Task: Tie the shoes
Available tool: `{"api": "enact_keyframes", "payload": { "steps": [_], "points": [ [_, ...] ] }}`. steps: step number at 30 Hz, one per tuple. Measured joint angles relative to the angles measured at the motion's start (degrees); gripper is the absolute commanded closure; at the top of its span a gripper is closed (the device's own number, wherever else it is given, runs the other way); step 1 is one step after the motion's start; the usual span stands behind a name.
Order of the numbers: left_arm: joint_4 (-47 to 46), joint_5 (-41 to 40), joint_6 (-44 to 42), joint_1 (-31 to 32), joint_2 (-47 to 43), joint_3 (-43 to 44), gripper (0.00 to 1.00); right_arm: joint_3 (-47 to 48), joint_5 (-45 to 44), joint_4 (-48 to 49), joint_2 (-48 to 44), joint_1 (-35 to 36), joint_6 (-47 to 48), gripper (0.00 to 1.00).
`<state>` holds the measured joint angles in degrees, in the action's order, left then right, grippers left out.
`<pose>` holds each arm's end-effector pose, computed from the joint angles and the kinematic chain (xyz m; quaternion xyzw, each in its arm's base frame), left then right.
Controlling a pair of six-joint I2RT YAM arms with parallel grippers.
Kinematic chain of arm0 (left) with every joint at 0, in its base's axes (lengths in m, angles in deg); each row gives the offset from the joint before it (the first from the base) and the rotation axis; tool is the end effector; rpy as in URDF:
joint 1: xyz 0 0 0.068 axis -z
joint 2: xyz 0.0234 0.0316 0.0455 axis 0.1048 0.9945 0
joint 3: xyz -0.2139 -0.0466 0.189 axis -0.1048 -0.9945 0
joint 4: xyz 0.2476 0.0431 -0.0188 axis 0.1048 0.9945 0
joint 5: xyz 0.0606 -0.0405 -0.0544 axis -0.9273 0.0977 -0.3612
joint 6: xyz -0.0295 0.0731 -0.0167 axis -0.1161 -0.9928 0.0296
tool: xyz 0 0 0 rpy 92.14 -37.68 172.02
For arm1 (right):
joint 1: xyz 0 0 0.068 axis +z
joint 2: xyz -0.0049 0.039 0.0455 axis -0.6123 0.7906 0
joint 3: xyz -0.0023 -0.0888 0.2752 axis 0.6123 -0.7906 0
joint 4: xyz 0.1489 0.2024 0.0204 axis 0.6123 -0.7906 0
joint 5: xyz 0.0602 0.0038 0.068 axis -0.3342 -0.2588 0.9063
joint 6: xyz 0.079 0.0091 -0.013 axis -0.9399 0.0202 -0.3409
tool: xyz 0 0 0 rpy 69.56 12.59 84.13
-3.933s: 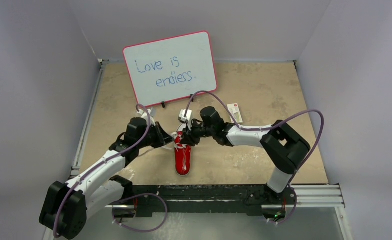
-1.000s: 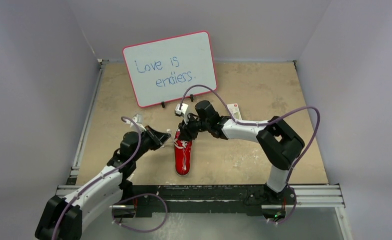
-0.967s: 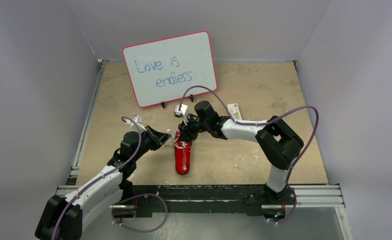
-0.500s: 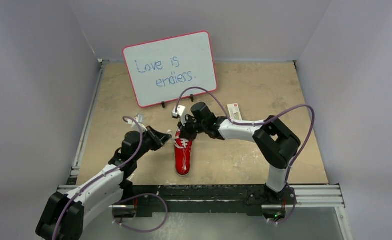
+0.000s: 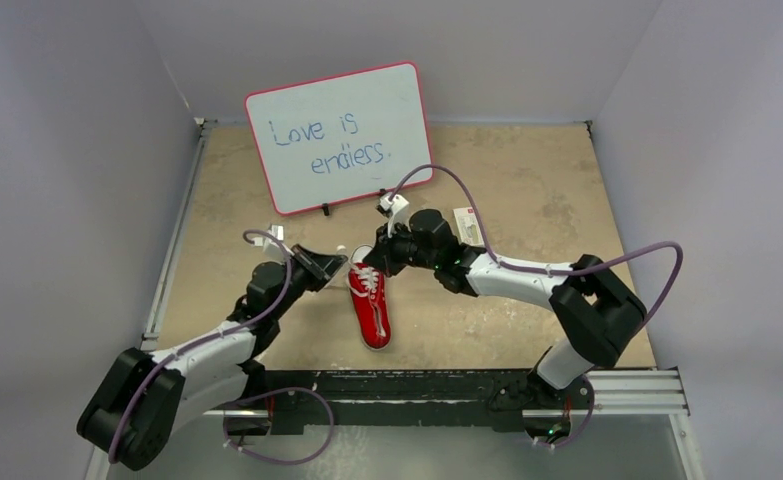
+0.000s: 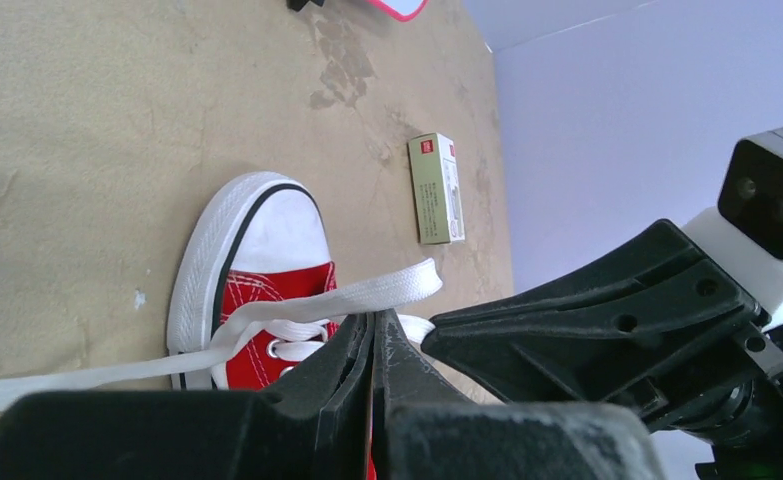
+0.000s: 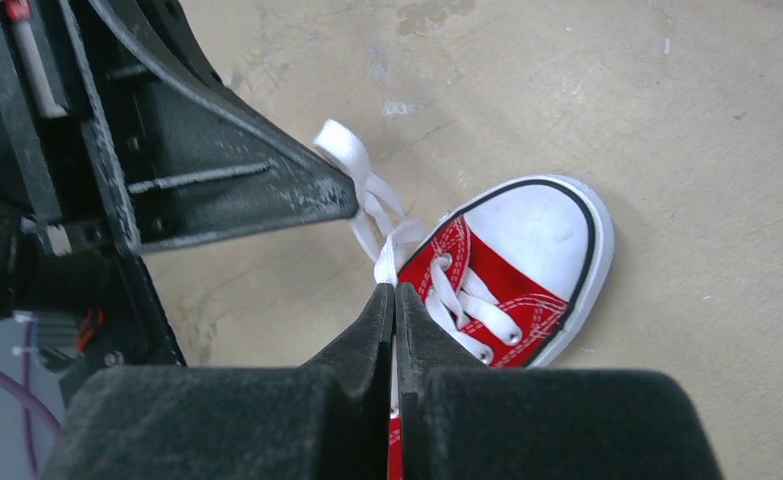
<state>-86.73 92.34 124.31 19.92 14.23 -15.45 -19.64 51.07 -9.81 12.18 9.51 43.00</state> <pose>0.1832 -0.0947 0.1825 -0.2404 0.7376 -0.4707 0.4203 0.2411 0.2873 0.2438 -0.2743 0.7504 0.4072 0.4426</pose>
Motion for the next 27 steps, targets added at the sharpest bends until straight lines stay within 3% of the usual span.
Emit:
{"api": "enact_keyframes", "payload": {
  "steps": [6, 14, 27],
  "points": [
    [-7.78, -2.93, 2.23, 4.48, 6.32, -0.48, 1.0, -0.76, -0.85, 2.82, 0.09, -0.42, -6.51, 1.0],
    [-11.08, -9.4, 4.02, 8.87, 4.83, -3.1, 1.0, -1.81, -1.88, 5.38, 0.09, -0.44, -10.8, 1.0],
    [-31.34, -9.92, 6.1, 9.14, 27.41, -3.1, 1.0, -2.43, -1.77, 8.57, 0.09, -0.74, -12.46, 1.0]
  ]
}}
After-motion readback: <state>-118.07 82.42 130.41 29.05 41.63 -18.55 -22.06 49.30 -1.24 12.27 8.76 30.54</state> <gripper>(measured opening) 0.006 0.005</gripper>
